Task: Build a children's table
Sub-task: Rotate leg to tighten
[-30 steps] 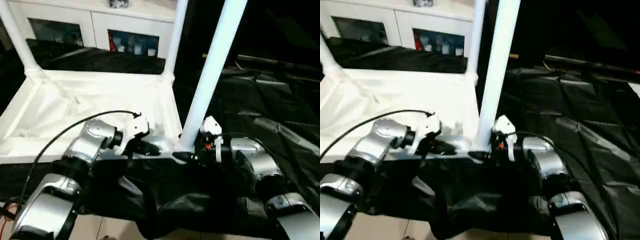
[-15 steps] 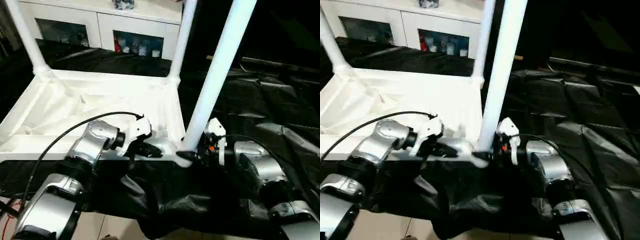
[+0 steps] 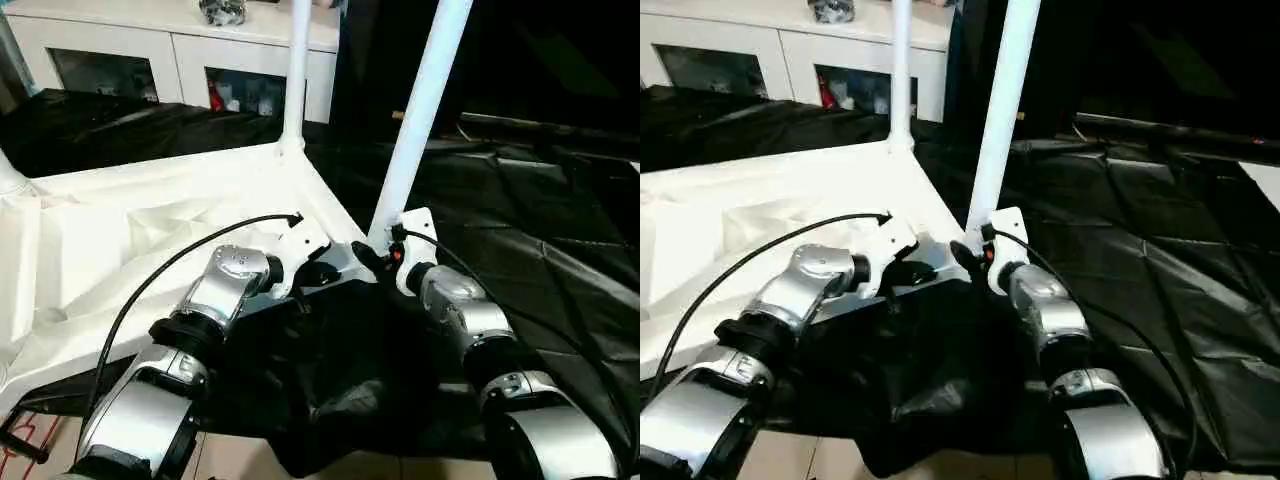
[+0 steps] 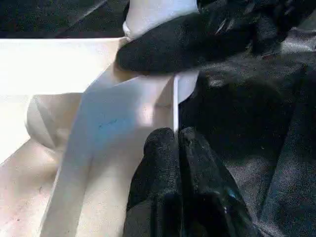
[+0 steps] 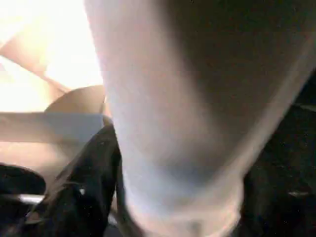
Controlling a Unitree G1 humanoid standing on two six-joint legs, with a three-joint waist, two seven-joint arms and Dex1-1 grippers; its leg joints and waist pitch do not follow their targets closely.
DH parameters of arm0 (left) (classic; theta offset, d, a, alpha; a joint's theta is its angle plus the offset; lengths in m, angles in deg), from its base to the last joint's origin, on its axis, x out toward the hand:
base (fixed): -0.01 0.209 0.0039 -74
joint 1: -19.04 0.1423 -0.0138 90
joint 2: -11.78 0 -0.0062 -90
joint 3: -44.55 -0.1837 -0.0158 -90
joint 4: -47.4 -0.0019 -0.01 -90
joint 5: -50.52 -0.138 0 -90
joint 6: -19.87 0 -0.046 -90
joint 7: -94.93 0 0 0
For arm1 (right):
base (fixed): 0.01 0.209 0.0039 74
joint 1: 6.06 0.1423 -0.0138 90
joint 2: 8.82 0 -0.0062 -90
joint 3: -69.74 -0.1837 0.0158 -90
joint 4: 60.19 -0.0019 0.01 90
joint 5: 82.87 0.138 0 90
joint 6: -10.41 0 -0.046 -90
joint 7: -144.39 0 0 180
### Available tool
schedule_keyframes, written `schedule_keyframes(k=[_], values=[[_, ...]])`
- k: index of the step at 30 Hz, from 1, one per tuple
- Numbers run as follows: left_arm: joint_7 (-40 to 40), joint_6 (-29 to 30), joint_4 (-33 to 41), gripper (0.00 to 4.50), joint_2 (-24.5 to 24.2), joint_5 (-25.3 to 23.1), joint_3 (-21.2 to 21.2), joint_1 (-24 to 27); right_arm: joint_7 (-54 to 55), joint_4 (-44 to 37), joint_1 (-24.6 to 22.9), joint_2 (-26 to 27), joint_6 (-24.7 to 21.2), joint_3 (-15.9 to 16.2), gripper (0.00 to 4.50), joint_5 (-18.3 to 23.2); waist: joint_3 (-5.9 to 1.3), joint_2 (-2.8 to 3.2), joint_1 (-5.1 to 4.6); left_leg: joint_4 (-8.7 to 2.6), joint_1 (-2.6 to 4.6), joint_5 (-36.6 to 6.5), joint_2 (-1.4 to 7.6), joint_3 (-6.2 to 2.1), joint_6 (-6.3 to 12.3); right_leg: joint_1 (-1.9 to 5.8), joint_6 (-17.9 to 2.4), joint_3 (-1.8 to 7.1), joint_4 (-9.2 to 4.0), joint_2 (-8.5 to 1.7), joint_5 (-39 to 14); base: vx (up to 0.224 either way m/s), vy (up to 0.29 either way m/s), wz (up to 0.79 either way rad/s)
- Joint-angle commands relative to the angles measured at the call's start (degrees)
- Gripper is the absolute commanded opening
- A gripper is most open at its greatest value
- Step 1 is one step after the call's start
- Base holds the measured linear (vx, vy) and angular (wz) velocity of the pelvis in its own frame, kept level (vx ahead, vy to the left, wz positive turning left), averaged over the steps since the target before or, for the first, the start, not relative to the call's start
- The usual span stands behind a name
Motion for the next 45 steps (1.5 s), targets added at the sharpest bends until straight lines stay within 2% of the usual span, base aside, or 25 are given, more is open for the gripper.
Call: schedule_keyframes(k=[1,2,5,6,7,8,10,13,14,16,18,21,27,32,35,36,37,38,40,42,45], values=[[-3.5,-1.4,0.4,0.00,4.2,1.0,-3.1,0.0,-4.2,2.0,1.0,3.1,-0.6,3.3,3.57,-0.5,-2.75,0.48,-0.04,-3.86,-0.23,-19.5,-0.76,0.77,0.71,2.15,-9.7,1.24,-5.15,-1.28,-19.6,0.000,0.000,0.00],[-4.0,-2.2,0.4,0.00,3.6,1.1,-2.9,0.0,-6.1,1.3,0.8,2.5,0.0,3.8,3.68,-0.7,-2.80,0.74,0.05,-3.91,-0.28,-19.2,-0.74,0.75,0.82,2.29,-10.0,1.21,-5.10,-1.32,-19.0,0.000,0.000,0.00],[-6.1,-3.6,0.6,0.00,2.5,1.7,-2.7,0.1,-10.7,-0.5,-0.1,0.9,1.4,5.4,3.68,-1.1,-2.85,0.57,0.07,-3.85,-0.34,-18.6,-0.71,0.82,1.32,2.42,-10.6,1.23,-4.98,-1.30,-17.4,0.000,0.000,0.00],[-11.0,-5.5,1.4,0.00,0.4,2.4,-3.2,0.7,-18.3,-3.4,-1.9,-1.6,3.7,7.0,3.68,-0.7,-2.91,0.41,0.24,-3.82,-0.42,-18.1,-0.74,0.81,1.87,2.69,-10.6,1.17,-4.99,-1.35,-16.9,0.000,0.000,0.00],[-11.4,-5.6,1.5,0.00,0.2,2.5,-3.3,0.8,-18.9,-3.6,-2.1,-1.8,3.9,7.1,3.68,-0.7,-2.98,0.42,0.35,-3.72,-0.54,-17.1,-0.73,0.89,2.66,2.81,-10.9,1.25,-4.88,-1.38,-15.5,0.000,0.000,0.00],[-14.9,-5.8,2.1,0.00,-1.5,2.9,-3.7,1.3,-25.2,-6.2,-3.6,-3.8,4.3,7.8,3.68,0.5,-3.00,0.37,0.49,-3.67,-0.56,-16.0,-0.62,0.94,3.09,2.90,-11.6,1.31,-4.61,-1.43,-13.5,0.000,0.000,0.00],[-16.2,-6.2,2.3,0.00,-2.2,3.0,-3.8,1.5,-27.3,-7.1,-4.1,-4.5,4.5,8.0,3.68,0.8,-3.04,0.40,0.42,-3.59,-0.57,-14.6,-0.51,1.04,3.59,2.91,-13.0,1.32,-4.19,-1.32,-10.1,0.000,0.000,0.00],[-19.0,-6.3,2.9,0.00,-3.7,3.2,-4.1,1.8,-33.1,-9.4,-5.3,-6.6,3.0,8.5,3.68,2.2,-3.00,0.46,0.56,-3.54,-0.50,-13.8,-0.43,1.10,4.34,3.01,-14.4,1.28,-3.97,-1.30,-8.1,0.000,0.000,0.00],[-20.9,-7.0,2.5,0.00,-5.1,3.0,-4.3,1.8,-38.9,-11.5,-6.5,-8.8,0.6,9.4,3.68,3.3,-2.97,0.42,0.52,-3.57,-0.49,-14.0,-0.47,1.10,4.38,3.06,-14.5,1.25,-4.00,-1.24,-8.4,0.000,0.000,0.00],[-22.6,-7.7,1.7,0.00,-6.1,2.7,-4.3,1.5,-43.2,-13.3,-7.5,-10.6,-0.8,10.6,3.43,3.6,-2.82,0.46,1.11,-3.49,-0.08,-14.8,-0.25,1.29,4.54,2.91,-14.7,1.30,-4.14,-1.28,-9.3,0.000,0.000,0.00],[-24.1,-8.5,0.9,0.00,-7.1,2.5,-4.3,1.2,-46.5,-15.0,-8.5,-12.1,-2.2,11.7,3.27,3.7,-2.72,0.45,1.45,-3.62,-0.21,-15.5,-0.17,1.28,3.93,2.99,-14.4,1.17,-4.13,-1.23,-10.7,0.000,0.000,0.00],[-25.3,-9.3,-0.1,0.00,-8.2,2.2,-4.3,0.7,-48.9,-16.5,-9.2,-13.0,-3.4,12.5,3.00,3.4,-2.66,0.32,1.99,-3.73,-0.10,-16.9,-0.12,1.24,2.79,2.77,-12.9,1.24,-4.39,-1.52,-14.9,0.000,0.000,0.00],[-25.4,-9.3,-0.2,0.00,-8.3,2.4,-3.8,0.6,-49.6,-18.2,-9.8,-12.9,-5.1,12.8,2.72,4.0,-2.75,0.21,2.43,-3.82,-0.14,-16.1,-0.18,1.10,1.93,2.70,-11.9,1.29,-4.36,-1.58,-15.3,0.000,0.000,0.00],[-23.7,-9.2,-0.2,0.00,-7.6,2.8,-3.2,0.9,-47.7,-18.8,-10.2,-11.7,-5.7,11.6,2.69,4.8,-2.75,0.19,2.37,-3.76,-0.19,-15.4,-0.25,1.16,2.01,2.71,-12.2,1.28,-4.27,-1.51,-14.1,0.000,0.000,0.00],[-20.9,-8.4,-0.2,0.00,-6.3,2.9,-2.5,0.9,-41.7,-16.3,-9.4,-10.2,-5.8,10.1,2.69,3.5,-2.56,0.20,2.19,-3.92,-0.21,-16.6,-0.33,1.09,1.42,2.51,-11.5,1.32,-4.54,-1.64,-17.0,0.000,0.000,0.00],[-17.8,-7.2,-0.2,0.00,-4.8,2.9,-1.9,0.8,-31.2,-11.5,-7.4,-8.0,-5.1,8.0,2.68,1.5,-2.49,0.23,2.07,-4.04,-0.08,-17.5,-0.39,0.94,0.81,2.40,-10.4,1.29,-4.92,-1.76,-19.9,0.000,0.000,0.00],[-16.2,-6.5,-0.2,0.00,-4.1,2.8,-1.7,0.7,-26.4,-9.4,-6.4,-7.0,-4.7,7.2,2.68,0.6,-2.55,0.23,1.88,-3.95,0.04,-17.9,-0.38,0.97,0.34,2.14,-10.3,1.35,-4.85,-1.78,-20.9,0.000,0.000,0.00],[-12.9,-5.0,-0.2,0.00,-2.5,2.4,-1.5,0.5,-17.9,-5.4,-4.7,-5.4,-5.3,5.8,2.68,-0.6,-2.28,0.28,1.00,-4.30,-0.32,-20.0,-0.64,0.44,-1.31,2.26,-8.3,0.93,-5.25,-1.84,-27.3,0.000,0.000,0.00],[-11.2,-4.2,-0.3,0.00,-1.9,2.2,-1.4,0.4,-15.6,-4.2,-4.1,-5.0,-5.7,5.5,2.67,-1.0,-2.38,0.16,0.25,-4.20,-0.15,-20.8,-0.69,0.30,-1.46,2.10,-6.8,0.88,-5.74,-1.86,-29.8,0.000,0.000,0.00],[-6.6,-2.4,-0.7,0.00,0.3,1.7,-1.0,0.0,-8.5,-1.3,-2.5,-3.2,-6.4,4.3,2.67,-1.3,-2.38,0.43,0.13,-4.05,0.16,-21.2,-0.69,0.49,-0.31,1.66,-7.3,1.11,-5.94,-1.65,-28.0,0.000,0.000,0.00],[-3.2,-1.1,-0.8,0.00,2.6,1.4,-0.8,0.0,-1.5,0.9,-1.1,-1.0,-6.7,3.6,2.67,-1.8,-2.46,0.47,-0.22,-4.17,-0.06,-20.8,-0.69,0.47,-0.46,1.73,-7.8,1.10,-5.74,-1.59,-26.7,0.000,0.000,0.00]])
